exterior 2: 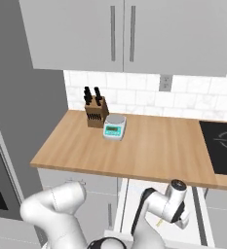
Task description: Take a straw from the drawer in front and place it inside the glass cup on the dining counter.
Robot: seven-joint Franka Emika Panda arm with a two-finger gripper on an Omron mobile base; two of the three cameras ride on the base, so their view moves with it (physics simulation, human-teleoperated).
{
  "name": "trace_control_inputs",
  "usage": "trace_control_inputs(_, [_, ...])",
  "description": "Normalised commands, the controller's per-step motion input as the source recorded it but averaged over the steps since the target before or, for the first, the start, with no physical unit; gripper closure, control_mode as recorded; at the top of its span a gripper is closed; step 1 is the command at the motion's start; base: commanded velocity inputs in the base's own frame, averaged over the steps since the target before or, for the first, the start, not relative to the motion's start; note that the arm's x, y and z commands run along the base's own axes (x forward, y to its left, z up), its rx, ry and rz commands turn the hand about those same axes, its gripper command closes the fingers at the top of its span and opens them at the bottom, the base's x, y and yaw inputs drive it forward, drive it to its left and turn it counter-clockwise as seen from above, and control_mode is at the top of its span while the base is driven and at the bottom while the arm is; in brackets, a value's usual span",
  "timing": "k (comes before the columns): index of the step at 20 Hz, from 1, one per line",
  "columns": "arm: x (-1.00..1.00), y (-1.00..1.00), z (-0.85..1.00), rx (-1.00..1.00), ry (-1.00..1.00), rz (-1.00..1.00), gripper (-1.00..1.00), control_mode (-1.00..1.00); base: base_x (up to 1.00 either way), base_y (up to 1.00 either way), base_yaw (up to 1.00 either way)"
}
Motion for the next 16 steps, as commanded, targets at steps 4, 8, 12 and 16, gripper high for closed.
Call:
trace_control_inputs(4, [-0.81, -0.23, -0.26, 0.09, -0.03, -0.17, 1.00, -1.00, 0.00, 0.00, 0.00])
trace_control_inputs(8, [-0.49, 0.00, 0.73, 0.01, -0.21, -0.04, 1.00, -1.00, 0.00, 0.00, 0.00])
trace_control_inputs(12, [-0.14, 0.59, 1.00, -0.11, -0.23, 0.00, 1.00, -1.00, 0.00, 0.00, 0.00])
trace_control_inputs(16, [0.00, 1.00, 1.00, -0.35, -0.02, 0.09, 1.00, -1.00, 0.00, 0.00, 0.00])
